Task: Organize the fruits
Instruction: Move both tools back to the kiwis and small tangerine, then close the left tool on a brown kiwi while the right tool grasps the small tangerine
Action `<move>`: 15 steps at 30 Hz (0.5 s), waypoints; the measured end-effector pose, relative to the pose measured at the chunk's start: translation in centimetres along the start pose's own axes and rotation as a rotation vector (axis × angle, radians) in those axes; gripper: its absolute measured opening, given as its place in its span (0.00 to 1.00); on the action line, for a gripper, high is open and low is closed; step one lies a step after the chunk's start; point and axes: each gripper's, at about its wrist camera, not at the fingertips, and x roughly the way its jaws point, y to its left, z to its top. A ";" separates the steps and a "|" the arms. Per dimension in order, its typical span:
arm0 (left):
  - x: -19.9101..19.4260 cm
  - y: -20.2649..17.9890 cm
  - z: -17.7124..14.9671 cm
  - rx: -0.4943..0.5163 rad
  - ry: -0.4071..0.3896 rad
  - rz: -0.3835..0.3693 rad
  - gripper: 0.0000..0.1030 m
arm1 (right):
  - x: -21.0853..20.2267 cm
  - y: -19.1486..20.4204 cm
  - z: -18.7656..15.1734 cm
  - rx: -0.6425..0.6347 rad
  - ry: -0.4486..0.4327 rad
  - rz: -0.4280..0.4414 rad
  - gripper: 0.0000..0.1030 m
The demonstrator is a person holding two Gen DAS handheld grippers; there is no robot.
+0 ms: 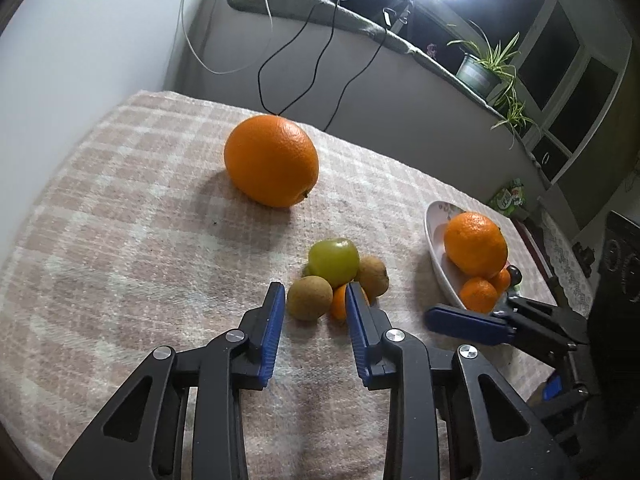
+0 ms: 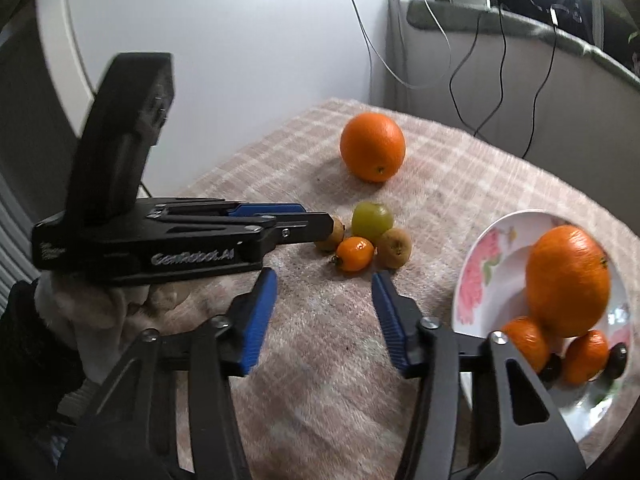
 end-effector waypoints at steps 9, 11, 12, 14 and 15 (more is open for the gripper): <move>0.9 0.7 0.3 -0.008 0.016 -0.010 0.28 | 2.4 -1.0 0.4 0.039 0.041 -0.018 0.44; 0.9 0.7 0.3 -0.007 0.018 -0.011 0.28 | 2.6 -1.2 0.5 0.046 0.045 -0.016 0.44; 1.0 0.8 0.3 -0.005 0.020 -0.011 0.28 | 2.7 -1.3 0.5 0.048 0.046 -0.016 0.44; 1.1 0.8 0.3 -0.003 0.023 -0.007 0.28 | 2.9 -1.4 0.6 0.050 0.048 -0.021 0.44; 1.2 0.8 0.4 -0.002 0.024 -0.006 0.28 | 3.0 -1.4 0.7 0.049 0.048 -0.021 0.44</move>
